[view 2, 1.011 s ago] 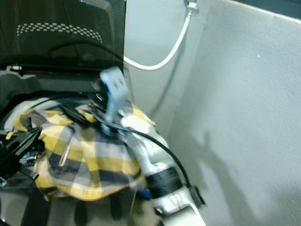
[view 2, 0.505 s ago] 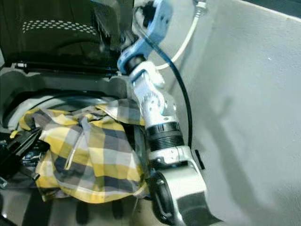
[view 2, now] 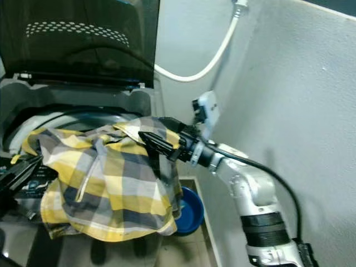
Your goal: Clothes washing
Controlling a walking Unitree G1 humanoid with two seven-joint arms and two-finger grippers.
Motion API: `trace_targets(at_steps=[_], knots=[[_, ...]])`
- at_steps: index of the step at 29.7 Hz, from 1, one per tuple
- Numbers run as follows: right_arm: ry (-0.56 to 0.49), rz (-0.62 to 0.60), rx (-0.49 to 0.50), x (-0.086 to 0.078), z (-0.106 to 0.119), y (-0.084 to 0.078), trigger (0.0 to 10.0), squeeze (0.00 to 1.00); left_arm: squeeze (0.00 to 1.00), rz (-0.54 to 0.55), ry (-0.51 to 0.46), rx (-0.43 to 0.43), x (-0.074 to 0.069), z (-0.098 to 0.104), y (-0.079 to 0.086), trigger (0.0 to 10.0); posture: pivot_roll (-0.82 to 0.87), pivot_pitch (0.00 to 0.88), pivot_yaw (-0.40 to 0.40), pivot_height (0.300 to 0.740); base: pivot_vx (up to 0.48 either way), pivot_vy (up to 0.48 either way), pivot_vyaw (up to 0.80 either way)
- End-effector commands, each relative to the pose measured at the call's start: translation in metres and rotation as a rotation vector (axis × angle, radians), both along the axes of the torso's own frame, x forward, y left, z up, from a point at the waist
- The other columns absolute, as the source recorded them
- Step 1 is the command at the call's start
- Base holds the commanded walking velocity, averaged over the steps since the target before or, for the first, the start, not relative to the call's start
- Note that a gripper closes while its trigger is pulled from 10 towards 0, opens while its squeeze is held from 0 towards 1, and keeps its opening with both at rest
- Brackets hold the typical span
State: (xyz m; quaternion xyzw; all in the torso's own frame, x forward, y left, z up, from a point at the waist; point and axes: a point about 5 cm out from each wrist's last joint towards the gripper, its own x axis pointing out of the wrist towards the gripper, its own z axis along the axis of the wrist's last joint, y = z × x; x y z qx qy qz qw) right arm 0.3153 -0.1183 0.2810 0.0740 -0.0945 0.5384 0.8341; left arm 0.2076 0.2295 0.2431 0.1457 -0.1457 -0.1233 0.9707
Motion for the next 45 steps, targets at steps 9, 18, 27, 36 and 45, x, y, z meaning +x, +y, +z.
trace_targets(at_steps=[9,18,27,36,45], knots=[[0.029,0.128,-0.18,-0.017,-0.036,0.014,10.0,1.0,0.0,-0.028,-0.007,0.001,0.001,0.001,-0.005,10.0,0.08,0.061,-0.063,0.74,0.0,0.0,0.0],[-0.034,-0.045,-0.306,-0.002,-0.061,0.057,10.0,1.0,0.0,-0.005,-0.016,-0.004,-0.003,0.001,-0.005,10.0,0.09,0.058,-0.091,0.74,0.0,0.0,0.0],[-0.135,-0.157,-0.334,0.01,-0.058,0.073,7.3,0.0,0.0,0.004,-0.014,-0.005,-0.006,0.0,-0.005,10.0,0.09,0.067,-0.099,0.74,0.0,0.0,0.0],[-0.15,-0.137,-0.291,0.013,-0.051,0.08,0.0,0.0,0.0,0.013,-0.015,-0.01,-0.005,0.0,-0.006,10.0,0.08,0.071,-0.096,0.74,0.0,0.0,0.0],[-0.161,-0.118,-0.27,0.019,-0.046,0.086,0.0,0.0,0.0,0.012,-0.017,-0.017,-0.002,-0.001,-0.007,10.0,0.08,0.07,-0.093,0.74,0.0,0.0,0.0]])
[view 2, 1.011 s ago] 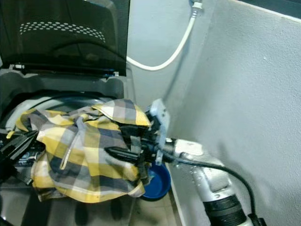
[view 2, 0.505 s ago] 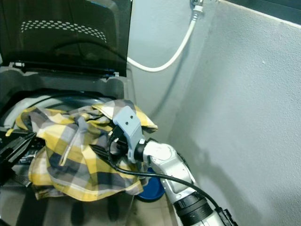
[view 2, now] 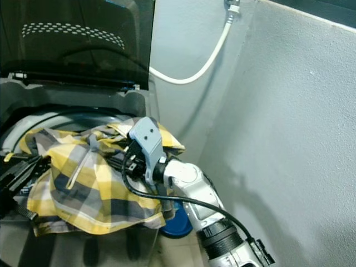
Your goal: Clothes washing
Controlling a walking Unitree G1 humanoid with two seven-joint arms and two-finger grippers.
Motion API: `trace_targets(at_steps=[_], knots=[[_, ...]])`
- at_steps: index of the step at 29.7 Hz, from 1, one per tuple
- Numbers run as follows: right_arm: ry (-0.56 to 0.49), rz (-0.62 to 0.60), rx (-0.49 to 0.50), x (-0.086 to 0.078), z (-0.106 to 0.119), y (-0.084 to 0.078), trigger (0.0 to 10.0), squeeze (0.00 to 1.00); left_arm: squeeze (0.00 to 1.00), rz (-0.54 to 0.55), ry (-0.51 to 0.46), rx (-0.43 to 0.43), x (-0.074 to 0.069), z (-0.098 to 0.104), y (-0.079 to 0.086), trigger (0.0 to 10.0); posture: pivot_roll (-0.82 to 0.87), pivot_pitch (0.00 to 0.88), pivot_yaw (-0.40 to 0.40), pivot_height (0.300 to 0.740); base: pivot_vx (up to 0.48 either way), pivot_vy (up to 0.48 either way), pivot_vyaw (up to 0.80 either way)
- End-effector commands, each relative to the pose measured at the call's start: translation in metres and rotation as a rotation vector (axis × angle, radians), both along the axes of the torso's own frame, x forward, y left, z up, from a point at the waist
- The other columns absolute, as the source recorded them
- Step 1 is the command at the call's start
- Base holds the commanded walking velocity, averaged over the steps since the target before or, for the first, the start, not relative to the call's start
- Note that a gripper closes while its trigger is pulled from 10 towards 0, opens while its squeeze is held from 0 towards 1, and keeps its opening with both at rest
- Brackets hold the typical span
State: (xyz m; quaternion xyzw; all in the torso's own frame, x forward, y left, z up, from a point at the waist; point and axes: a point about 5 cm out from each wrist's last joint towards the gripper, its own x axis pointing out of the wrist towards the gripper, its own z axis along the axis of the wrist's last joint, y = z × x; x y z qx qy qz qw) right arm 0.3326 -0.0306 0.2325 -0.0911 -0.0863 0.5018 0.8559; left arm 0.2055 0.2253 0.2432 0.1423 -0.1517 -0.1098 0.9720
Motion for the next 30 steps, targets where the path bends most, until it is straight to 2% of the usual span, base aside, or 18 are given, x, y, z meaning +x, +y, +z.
trace_targets(at_steps=[1,5,9,11,13,14,15,17,18,20,22,23,24,25,27,28,29,30], knots=[[-0.004,0.01,0.015,0.003,0.004,0.002,0.0,0.0,0.0,-0.012,-0.003,-0.006,0.0,-0.002,-0.003,10.0,0.07,0.072,-0.094,0.74,0.0,0.0,0.0],[0.001,0.031,0.023,0.006,0.006,0.012,0.0,0.0,0.0,-0.013,-0.002,-0.008,0.001,-0.003,-0.004,10.0,0.07,0.071,-0.096,0.74,0.0,0.0,0.0],[-0.026,0.091,0.031,0.014,0.024,0.047,0.0,0.0,0.0,-0.012,-0.004,-0.014,0.001,-0.003,-0.006,10.0,0.07,0.074,-0.105,0.74,0.0,0.0,0.0],[-0.034,0.1,0.033,0.014,0.028,0.053,0.0,0.0,0.0,-0.011,-0.005,-0.014,0.001,-0.004,-0.006,10.0,0.07,0.075,-0.108,0.74,0.0,0.0,0.0],[-0.062,0.125,0.039,0.014,0.039,0.066,0.0,0.0,0.0,-0.007,-0.006,-0.015,0.0,-0.004,-0.007,10.0,0.07,0.075,-0.111,0.74,0.0,0.0,0.0],[-0.074,0.142,0.075,0.012,0.052,0.076,0.0,0.0,0.0,-0.005,-0.006,-0.015,0.0,-0.003,-0.007,10.0,0.08,0.075,-0.112,0.74,0.0,0.0,0.0],[-0.074,0.142,0.075,0.012,0.052,0.076,0.0,0.0,0.0,-0.005,-0.006,-0.015,0.0,-0.003,-0.007,10.0,0.08,0.075,-0.112,0.74,0.0,0.0,0.0],[-0.087,0.168,0.154,0.008,0.077,0.091,0.0,0.0,0.0,-0.001,-0.006,-0.015,-0.001,-0.004,-0.006,10.0,0.08,0.075,-0.114,0.74,0.0,0.0,0.0],[-0.087,0.168,0.154,0.008,0.077,0.091,0.0,0.0,0.0,-0.001,-0.006,-0.015,-0.001,-0.004,-0.006,10.0,0.08,0.075,-0.114,0.74,0.0,0.0,0.0],[-0.082,0.154,0.391,0.004,0.125,0.099,0.0,0.0,0.0,0.002,-0.006,-0.015,-0.001,-0.004,-0.006,10.0,0.08,0.073,-0.115,0.74,0.0,0.0,0.0],[-0.082,0.154,0.391,0.004,0.125,0.099,0.0,0.0,0.0,0.002,-0.006,-0.015,-0.001,-0.004,-0.006,10.0,0.08,0.073,-0.115,0.74,0.0,0.0,0.0],[-0.043,0.134,0.578,0.004,0.153,0.095,0.0,0.0,0.0,0.003,-0.006,-0.015,-0.001,-0.004,-0.006,10.0,0.09,0.072,-0.114,0.74,0.0,0.0,0.0],[-0.043,0.134,0.578,0.004,0.153,0.095,0.0,0.0,0.0,0.003,-0.006,-0.015,-0.001,-0.004,-0.006,10.0,0.09,0.072,-0.114,0.74,0.0,0.0,0.0],[-0.008,0.123,0.701,0.004,0.169,0.092,0.0,0.0,0.0,0.003,-0.007,-0.014,-0.001,-0.004,-0.006,10.0,0.09,0.072,-0.114,0.74,0.0,0.0,0.0],[-0.009,0.092,0.705,0.007,0.174,0.09,0.0,0.0,0.0,0.002,-0.007,-0.013,0.0,-0.004,-0.006,10.0,0.09,0.071,-0.113,0.74,0.0,0.0,0.0],[-0.06,0.08,0.58,0.01,0.164,0.092,10.0,0.0,0.0,0.001,-0.007,-0.011,0.0,-0.004,-0.006,10.0,0.09,0.07,-0.11,0.74,0.0,0.0,0.0],[-0.06,0.08,0.58,0.01,0.164,0.092,10.0,0.0,0.0,0.001,-0.007,-0.011,0.0,-0.004,-0.006,10.0,0.09,0.07,-0.11,0.74,0.0,0.0,0.0],[-0.107,0.084,0.455,0.014,0.151,0.093,10.0,0.0,0.0,0.0,-0.007,-0.009,0.001,-0.004,-0.006,10.0,0.09,0.07,-0.11,0.74,0.0,0.0,0.0]])
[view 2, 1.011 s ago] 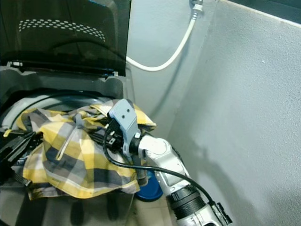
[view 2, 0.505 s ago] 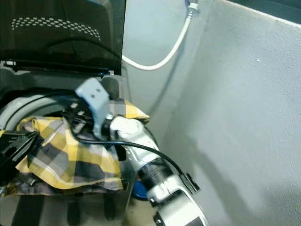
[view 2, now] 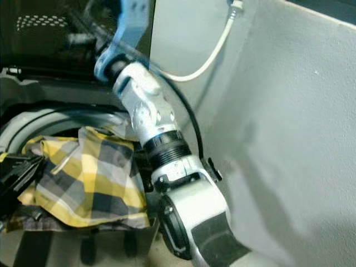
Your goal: Clothes washing
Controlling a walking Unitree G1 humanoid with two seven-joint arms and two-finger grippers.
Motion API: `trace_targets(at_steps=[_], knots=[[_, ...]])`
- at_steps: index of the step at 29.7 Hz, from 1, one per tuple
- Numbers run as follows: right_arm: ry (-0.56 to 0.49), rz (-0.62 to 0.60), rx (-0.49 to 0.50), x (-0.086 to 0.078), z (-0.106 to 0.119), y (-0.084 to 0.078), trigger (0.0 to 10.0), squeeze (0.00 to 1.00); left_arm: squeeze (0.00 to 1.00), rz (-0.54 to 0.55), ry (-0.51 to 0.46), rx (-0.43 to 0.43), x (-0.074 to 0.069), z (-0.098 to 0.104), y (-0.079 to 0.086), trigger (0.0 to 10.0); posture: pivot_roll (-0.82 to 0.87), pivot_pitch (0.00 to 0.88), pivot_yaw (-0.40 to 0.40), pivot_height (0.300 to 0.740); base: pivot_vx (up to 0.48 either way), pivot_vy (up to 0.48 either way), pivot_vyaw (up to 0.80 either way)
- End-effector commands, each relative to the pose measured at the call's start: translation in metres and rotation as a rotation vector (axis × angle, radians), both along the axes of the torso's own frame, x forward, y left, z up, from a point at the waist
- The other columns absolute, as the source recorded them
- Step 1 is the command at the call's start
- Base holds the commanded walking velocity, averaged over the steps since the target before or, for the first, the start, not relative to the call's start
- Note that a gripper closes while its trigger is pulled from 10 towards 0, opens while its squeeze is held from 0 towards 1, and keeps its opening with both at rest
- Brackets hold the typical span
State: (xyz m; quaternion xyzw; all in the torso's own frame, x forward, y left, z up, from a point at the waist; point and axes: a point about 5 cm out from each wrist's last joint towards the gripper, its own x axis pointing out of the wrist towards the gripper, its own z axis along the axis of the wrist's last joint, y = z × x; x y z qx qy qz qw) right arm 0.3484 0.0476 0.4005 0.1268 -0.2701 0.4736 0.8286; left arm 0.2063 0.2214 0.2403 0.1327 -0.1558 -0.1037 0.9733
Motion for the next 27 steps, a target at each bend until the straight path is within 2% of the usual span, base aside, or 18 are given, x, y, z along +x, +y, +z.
trace_targets(at_steps=[1,2,3,5,8,9,11,12,14,15,17,22,24,27], knots=[[-0.01,0.025,-0.111,-0.002,-0.017,0.014,10.0,0.0,0.0,-0.008,0.001,0.013,0.0,-0.001,-0.002,10.0,0.09,0.07,-0.11,0.74,0.0,0.0,0.0],[-0.015,0.037,-0.209,0.005,-0.036,0.006,10.0,0.0,0.0,-0.009,0.001,0.016,0.0,-0.001,-0.001,10.0,0.09,0.072,-0.11,0.74,0.0,0.0,0.0],[-0.01,0.046,-0.275,0.012,-0.053,-0.008,10.0,1.0,0.0,-0.009,0.003,0.022,-0.001,-0.001,0.0,10.0,0.09,0.072,-0.107,0.74,0.0,0.0,0.0],[0.019,0.053,-0.349,0.02,-0.075,-0.035,10.0,1.0,0.0,-0.018,0.014,0.032,-0.002,-0.001,0.001,10.0,0.09,0.074,-0.105,0.74,0.0,0.0,0.0],[0.024,0.054,-0.369,0.022,-0.08,-0.043,10.0,1.0,0.0,-0.022,0.019,0.035,-0.003,-0.001,0.002,10.0,0.09,0.074,-0.105,0.74,0.0,0.0,0.0],[0.048,0.083,-0.409,0.021,-0.093,-0.068,10.0,1.0,0.0,-0.053,0.04,0.045,-0.005,-0.004,0.0,10.0,0.09,0.071,-0.099,0.74,0.0,0.0,0.0],[0.066,0.124,-0.428,0.014,-0.103,-0.09,10.0,1.0,0.0,-0.073,0.05,0.051,-0.007,-0.005,-0.002,10.0,0.09,0.071,-0.099,0.74,0.0,0.0,0.0],[0.066,0.124,-0.428,0.014,-0.103,-0.09,10.0,1.0,0.0,-0.073,0.05,0.051,-0.007,-0.005,-0.002,10.0,0.09,0.071,-0.099,0.74,0.0,0.0,0.0],[0.08,0.146,-0.458,0.005,-0.114,-0.111,10.0,1.0,0.0,-0.08,0.048,0.054,-0.009,-0.004,-0.003,10.0,0.09,0.071,-0.098,0.74,0.0,0.0,0.0],[0.08,0.146,-0.458,0.005,-0.114,-0.111,10.0,1.0,0.0,-0.08,0.048,0.054,-0.009,-0.004,-0.003,10.0,0.09,0.071,-0.098,0.74,0.0,0.0,0.0],[0.118,0.134,-0.484,-0.006,-0.126,-0.131,10.0,1.0,0.0,-0.083,0.053,0.057,-0.013,-0.003,0.0,10.0,0.09,0.071,-0.097,0.74,0.0,0.0,0.0],[0.142,0.132,-0.517,-0.017,-0.134,-0.141,10.0,1.0,0.0,-0.083,0.062,0.06,-0.016,-0.003,0.003,10.0,0.09,0.069,-0.098,0.74,0.0,0.0,0.0],[0.168,0.104,-0.573,-0.025,-0.153,-0.147,10.0,1.0,0.0,-0.077,0.072,0.068,-0.02,-0.005,0.005,10.0,0.09,0.068,-0.104,0.74,0.0,0.0,0.0],[0.173,0.092,-0.595,-0.028,-0.162,-0.148,10.0,1.0,0.0,-0.074,0.075,0.069,-0.021,-0.006,0.006,10.0,0.1,0.067,-0.107,0.74,0.0,0.0,0.0]])
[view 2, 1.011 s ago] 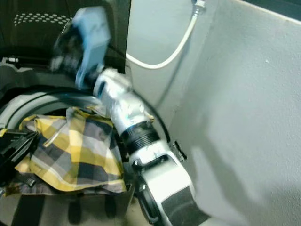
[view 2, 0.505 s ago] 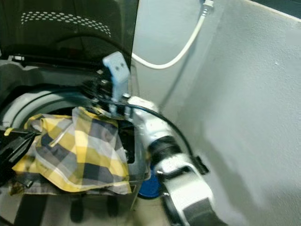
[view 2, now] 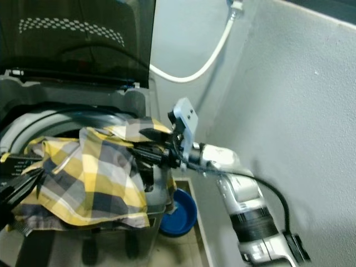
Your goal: Clothes washing
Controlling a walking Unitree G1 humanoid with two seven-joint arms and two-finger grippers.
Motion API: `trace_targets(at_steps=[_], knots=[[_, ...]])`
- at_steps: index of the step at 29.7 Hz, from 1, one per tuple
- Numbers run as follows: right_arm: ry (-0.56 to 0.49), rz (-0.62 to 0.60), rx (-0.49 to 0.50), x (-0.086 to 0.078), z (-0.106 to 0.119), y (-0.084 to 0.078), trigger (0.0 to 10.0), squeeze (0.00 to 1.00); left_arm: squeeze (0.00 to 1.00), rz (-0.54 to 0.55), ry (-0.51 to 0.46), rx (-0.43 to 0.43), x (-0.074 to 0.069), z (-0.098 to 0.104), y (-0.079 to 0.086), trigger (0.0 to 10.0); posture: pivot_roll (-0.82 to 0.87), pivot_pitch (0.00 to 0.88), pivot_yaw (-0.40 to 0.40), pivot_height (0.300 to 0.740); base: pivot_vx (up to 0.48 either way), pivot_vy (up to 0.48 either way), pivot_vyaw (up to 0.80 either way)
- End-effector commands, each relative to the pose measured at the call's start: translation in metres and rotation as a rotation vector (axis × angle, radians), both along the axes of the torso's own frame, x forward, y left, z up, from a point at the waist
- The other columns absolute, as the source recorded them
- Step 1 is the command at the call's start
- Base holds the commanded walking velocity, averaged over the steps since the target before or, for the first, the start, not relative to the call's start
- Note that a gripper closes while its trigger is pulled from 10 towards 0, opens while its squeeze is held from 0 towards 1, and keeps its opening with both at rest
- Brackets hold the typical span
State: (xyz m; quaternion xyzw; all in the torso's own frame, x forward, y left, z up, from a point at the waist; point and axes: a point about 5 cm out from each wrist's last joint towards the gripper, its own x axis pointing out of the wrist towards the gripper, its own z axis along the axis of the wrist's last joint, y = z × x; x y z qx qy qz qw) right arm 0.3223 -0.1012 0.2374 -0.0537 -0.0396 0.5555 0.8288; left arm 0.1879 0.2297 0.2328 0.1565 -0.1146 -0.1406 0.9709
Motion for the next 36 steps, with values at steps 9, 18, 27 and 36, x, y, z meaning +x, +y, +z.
trace_targets(at_steps=[9,18,27,36], knots=[[0.009,-0.035,-0.136,-0.011,-0.028,0.017,10.0,1.0,0.0,-0.026,-0.009,-0.011,-0.004,0.001,-0.008,10.0,0.1,0.058,-0.125,0.74,0.0,0.0,0.0],[-0.009,-0.151,-0.112,-0.005,-0.039,0.033,10.0,0.0,0.0,-0.025,-0.01,-0.015,-0.005,0.0,-0.01,10.0,0.11,0.054,-0.132,0.74,0.0,0.0,0.0],[0.047,-0.085,0.012,-0.009,-0.035,0.064,0.0,0.0,0.0,-0.02,-0.014,-0.018,-0.005,0.0,-0.01,10.0,0.11,0.054,-0.136,0.74,0.0,0.0,0.0],[0.076,-0.036,0.097,-0.012,-0.027,0.079,0.0,0.0,0.0,-0.014,-0.014,-0.021,-0.006,-0.001,-0.011,10.0,0.11,0.057,-0.136,0.74,0.0,0.0,0.0]])
